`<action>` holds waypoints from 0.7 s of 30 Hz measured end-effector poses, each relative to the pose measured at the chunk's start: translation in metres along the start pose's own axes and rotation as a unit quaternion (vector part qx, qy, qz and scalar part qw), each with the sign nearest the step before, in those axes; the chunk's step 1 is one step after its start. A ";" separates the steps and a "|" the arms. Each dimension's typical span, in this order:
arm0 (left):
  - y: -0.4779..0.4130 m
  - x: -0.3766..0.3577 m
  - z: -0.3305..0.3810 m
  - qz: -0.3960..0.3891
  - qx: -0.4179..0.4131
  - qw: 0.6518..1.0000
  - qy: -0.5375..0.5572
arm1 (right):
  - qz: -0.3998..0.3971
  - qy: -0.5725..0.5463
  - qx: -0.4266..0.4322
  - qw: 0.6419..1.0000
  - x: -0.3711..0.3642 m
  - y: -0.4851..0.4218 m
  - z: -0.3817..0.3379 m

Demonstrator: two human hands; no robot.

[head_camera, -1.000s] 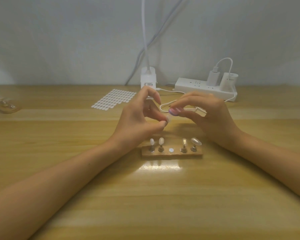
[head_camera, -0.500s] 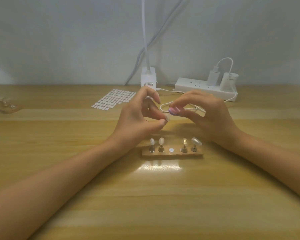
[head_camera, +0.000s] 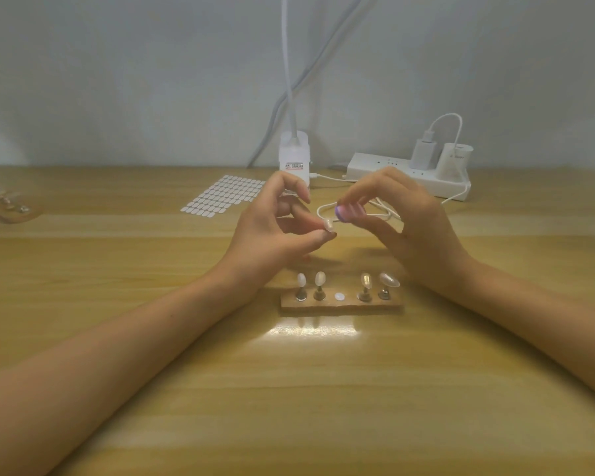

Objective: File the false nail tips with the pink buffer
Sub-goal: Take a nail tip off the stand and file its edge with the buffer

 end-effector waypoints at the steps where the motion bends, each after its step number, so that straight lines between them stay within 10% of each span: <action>1: -0.001 0.000 0.000 -0.004 0.000 1.000 0.001 | 0.004 -0.001 0.011 1.000 0.000 0.001 -0.002; 21: 0.000 0.001 0.003 0.012 -0.032 0.998 -0.044 | -0.017 -0.050 -0.017 0.998 -0.003 0.000 0.000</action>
Point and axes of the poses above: each hand's wrist, its own y-axis away from the middle knuckle, its own x-axis out of the back of the hand, z = x × y, the point moved 2 cm from there along -y, towards the middle knuckle, and after that the axes turned 7 degrees about -x, right-handed, at the moved point
